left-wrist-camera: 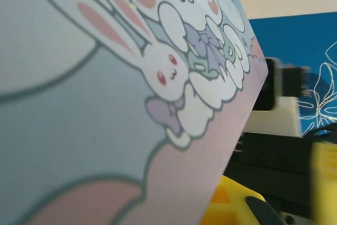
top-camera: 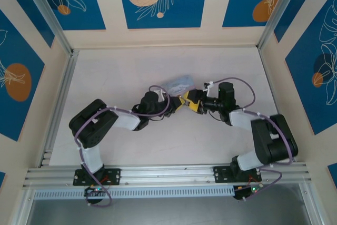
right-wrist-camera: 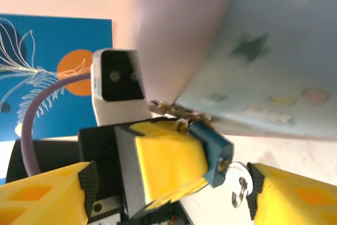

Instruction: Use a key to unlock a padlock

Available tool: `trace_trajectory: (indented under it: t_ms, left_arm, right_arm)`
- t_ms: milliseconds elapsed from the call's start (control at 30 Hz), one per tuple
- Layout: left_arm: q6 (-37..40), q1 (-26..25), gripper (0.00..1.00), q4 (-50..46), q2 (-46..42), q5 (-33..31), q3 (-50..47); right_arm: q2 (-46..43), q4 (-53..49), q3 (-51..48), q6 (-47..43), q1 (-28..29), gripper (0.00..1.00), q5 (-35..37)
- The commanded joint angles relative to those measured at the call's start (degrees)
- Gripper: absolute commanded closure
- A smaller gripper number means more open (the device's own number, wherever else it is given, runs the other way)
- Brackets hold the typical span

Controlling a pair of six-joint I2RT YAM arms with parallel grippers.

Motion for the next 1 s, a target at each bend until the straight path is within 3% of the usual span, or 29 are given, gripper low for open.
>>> trace_trajectory:
  t_ms: [0,200,333,700,967]
  left_arm:
    - [2.83,-0.11,1.0,-3.09,-0.01,-1.23,0.51]
    - [4.02,0.11,1.0,-5.69,-0.48,0.23,1.21]
    - [5.59,0.1,1.0,-9.14,-1.36,1.74,2.34]
    - [7.4,1.0,1.0,-18.84,-3.42,6.88,5.62]
    - [7.5,1.19,1.0,-20.44,-3.61,9.91,7.11]
  right_arm:
    - [-7.78,-14.14,-1.89,-8.56,-0.06,0.24,2.74]
    - [-21.12,-36.24,0.19,-22.01,1.75,0.25,16.07]
    - [-22.98,-43.06,3.01,-28.72,4.57,0.31,24.46]
    - [-13.61,-45.18,9.59,-43.98,20.48,0.43,45.88]
    - [-8.79,-43.63,11.29,-46.28,21.99,0.51,48.35]
